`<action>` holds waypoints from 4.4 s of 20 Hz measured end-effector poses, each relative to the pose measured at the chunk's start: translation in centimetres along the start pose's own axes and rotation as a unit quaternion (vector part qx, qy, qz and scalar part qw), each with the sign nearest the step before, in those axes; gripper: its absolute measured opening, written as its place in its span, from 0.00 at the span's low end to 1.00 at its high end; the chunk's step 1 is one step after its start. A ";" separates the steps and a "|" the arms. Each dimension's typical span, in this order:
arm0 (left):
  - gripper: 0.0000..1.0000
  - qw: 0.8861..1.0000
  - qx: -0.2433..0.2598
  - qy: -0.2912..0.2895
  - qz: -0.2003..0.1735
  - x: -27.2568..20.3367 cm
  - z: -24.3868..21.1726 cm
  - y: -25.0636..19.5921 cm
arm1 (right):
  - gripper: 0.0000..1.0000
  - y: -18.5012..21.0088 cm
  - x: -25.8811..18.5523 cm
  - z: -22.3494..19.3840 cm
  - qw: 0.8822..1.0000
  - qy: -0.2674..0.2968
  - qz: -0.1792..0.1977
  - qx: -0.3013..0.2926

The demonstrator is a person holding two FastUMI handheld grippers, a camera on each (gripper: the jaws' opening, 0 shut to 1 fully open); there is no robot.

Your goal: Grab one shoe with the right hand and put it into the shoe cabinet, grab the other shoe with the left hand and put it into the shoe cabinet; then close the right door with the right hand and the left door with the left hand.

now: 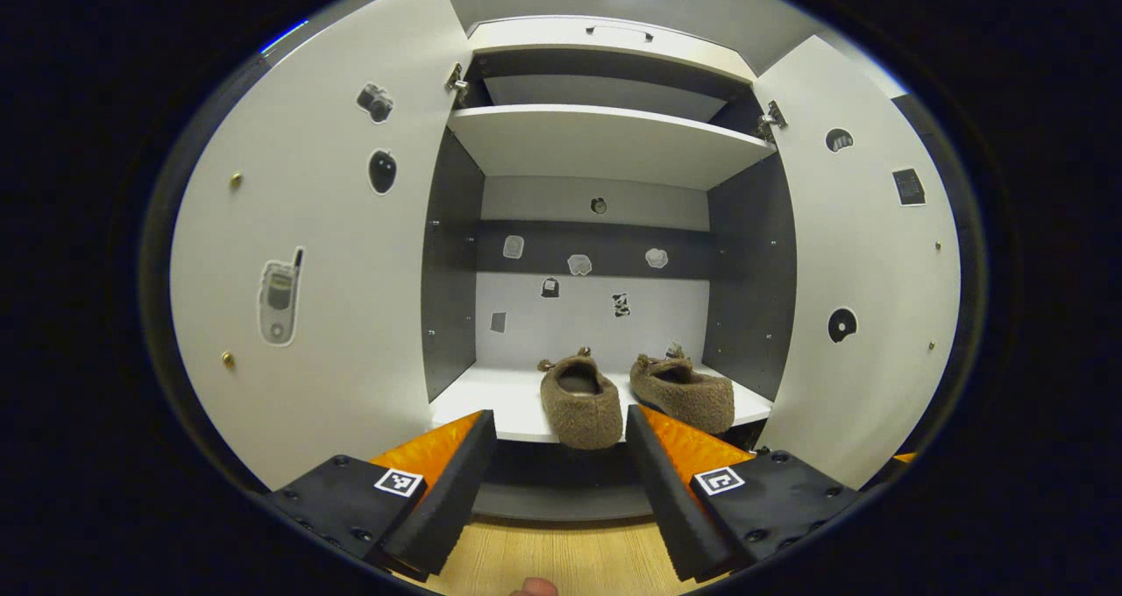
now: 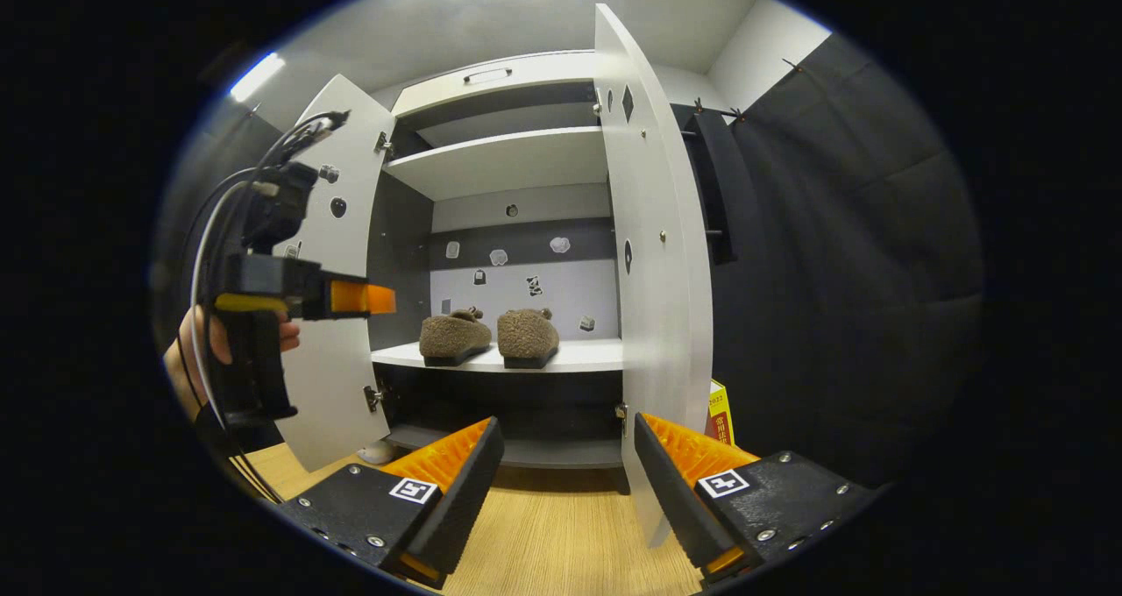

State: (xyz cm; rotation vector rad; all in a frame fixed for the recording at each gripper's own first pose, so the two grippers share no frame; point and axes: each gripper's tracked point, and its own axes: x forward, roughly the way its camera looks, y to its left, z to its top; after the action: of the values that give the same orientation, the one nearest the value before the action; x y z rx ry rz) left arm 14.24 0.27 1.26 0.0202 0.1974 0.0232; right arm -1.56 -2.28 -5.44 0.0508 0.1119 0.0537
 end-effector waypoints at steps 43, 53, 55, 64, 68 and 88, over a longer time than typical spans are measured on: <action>0.97 0.998 0.017 -0.032 0.054 -9.7 -7.1 4.0 | 0.98 -18.8 6.5 18.3 0.994 -0.057 -0.092 -0.014; 0.97 0.999 0.011 -0.030 0.040 -8.6 -7.3 3.2 | 0.89 -15.8 6.6 18.3 0.996 -0.052 -0.071 -0.032; 0.97 0.999 0.009 -0.030 0.039 -8.5 -7.2 3.2 | 0.89 -14.0 7.0 18.1 0.997 -0.047 -0.048 -0.023; 0.97 0.998 0.010 -0.031 0.054 -8.6 -7.1 5.1 | 0.89 -7.7 8.6 18.0 0.997 -0.059 0.001 -0.040; 0.96 0.998 0.009 -0.029 0.056 -8.8 -7.3 5.4 | 0.89 -7.0 9.1 17.9 0.998 -0.064 0.003 -0.021; 0.96 0.998 0.018 -0.038 0.046 -10.3 -6.6 5.1 | 0.92 3.1 13.8 13.5 0.995 -0.008 0.097 0.007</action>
State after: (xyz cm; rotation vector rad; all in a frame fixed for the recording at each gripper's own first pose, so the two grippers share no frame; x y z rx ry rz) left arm 2.74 5.25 -3.09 0.0656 0.1216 0.1111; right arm 13.55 0.91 6.61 0.0755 0.0901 0.2467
